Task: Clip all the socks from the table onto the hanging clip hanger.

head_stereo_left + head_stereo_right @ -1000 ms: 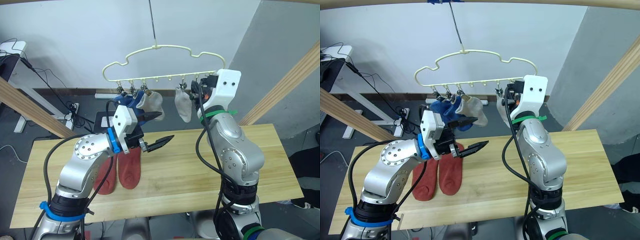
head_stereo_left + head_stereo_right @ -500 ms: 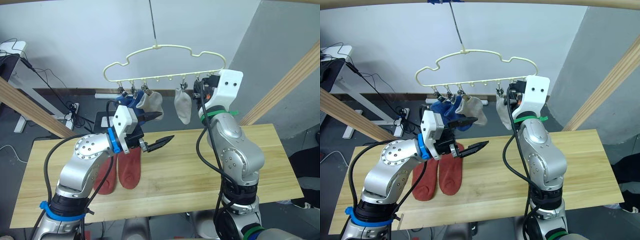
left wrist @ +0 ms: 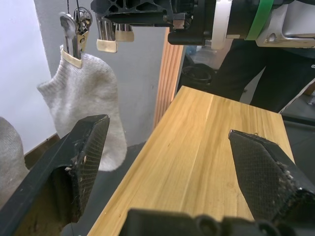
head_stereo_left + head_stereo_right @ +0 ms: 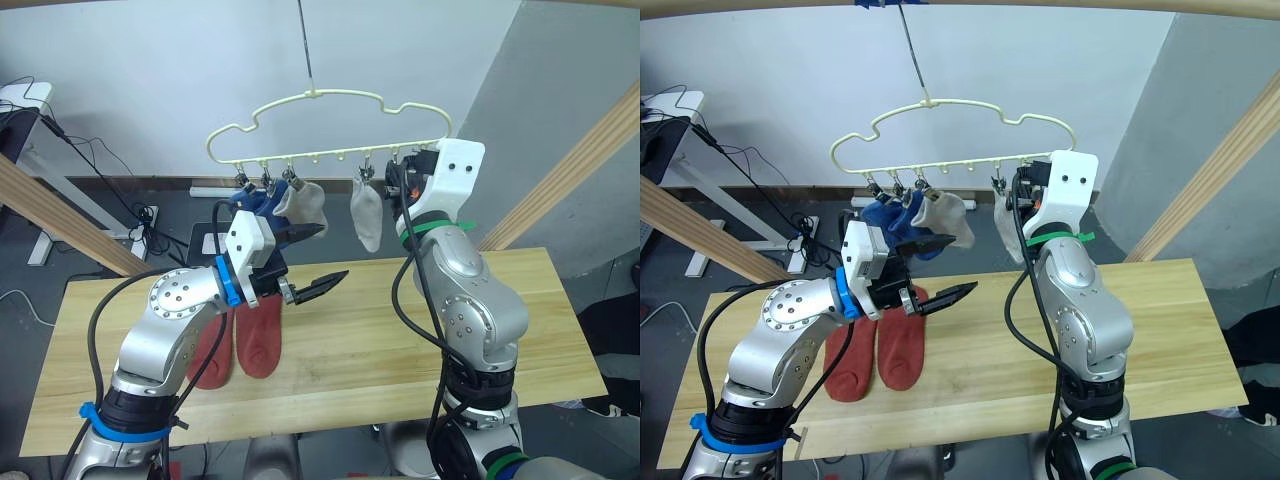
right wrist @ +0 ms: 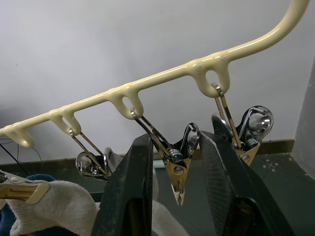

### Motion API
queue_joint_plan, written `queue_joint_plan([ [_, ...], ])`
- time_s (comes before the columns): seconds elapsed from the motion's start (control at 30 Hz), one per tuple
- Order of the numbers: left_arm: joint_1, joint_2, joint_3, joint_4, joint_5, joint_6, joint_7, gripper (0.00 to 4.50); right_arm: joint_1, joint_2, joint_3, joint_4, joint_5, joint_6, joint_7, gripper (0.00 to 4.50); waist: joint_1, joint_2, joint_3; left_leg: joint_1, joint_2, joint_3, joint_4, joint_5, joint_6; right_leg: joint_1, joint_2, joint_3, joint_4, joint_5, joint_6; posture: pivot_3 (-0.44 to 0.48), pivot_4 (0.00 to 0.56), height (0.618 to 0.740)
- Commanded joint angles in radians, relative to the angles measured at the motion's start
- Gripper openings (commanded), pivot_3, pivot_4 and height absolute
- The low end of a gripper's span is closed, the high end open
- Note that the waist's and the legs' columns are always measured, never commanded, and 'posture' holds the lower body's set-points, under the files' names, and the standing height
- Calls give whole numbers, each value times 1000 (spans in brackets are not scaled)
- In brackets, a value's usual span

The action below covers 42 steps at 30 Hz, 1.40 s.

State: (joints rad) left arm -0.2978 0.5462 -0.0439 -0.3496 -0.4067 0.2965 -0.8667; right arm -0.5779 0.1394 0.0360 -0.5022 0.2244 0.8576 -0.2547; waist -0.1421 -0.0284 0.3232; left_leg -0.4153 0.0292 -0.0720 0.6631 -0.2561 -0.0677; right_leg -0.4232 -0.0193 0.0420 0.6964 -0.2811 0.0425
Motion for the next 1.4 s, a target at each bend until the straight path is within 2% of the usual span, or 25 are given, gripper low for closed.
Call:
queue_joint_plan([
  [0.03, -2, 7, -4, -27, 3, -16, -8, 4291, 2, 48, 17, -34, 6, -35, 4, 1434, 0, 0, 0, 0, 0, 0, 0, 0, 0, 0, 0, 0, 0, 0, 0, -228, 284, 740],
  [1.3, -4, 11, -7, -26, 7, -19, -7, 4291, 0, 59, 18, -24, 14, -63, -6, 1434, 0, 0, 0, 0, 0, 0, 0, 0, 0, 0, 0, 0, 0, 0, 0, -225, 287, 740],
  [1.4, -4, 11, -6, -25, 7, -20, -8, 4291, 0, 57, 18, -23, 14, -64, -6, 815, 0, 0, 0, 0, 0, 0, 0, 0, 0, 0, 0, 0, 0, 0, 0, -226, 286, 740],
])
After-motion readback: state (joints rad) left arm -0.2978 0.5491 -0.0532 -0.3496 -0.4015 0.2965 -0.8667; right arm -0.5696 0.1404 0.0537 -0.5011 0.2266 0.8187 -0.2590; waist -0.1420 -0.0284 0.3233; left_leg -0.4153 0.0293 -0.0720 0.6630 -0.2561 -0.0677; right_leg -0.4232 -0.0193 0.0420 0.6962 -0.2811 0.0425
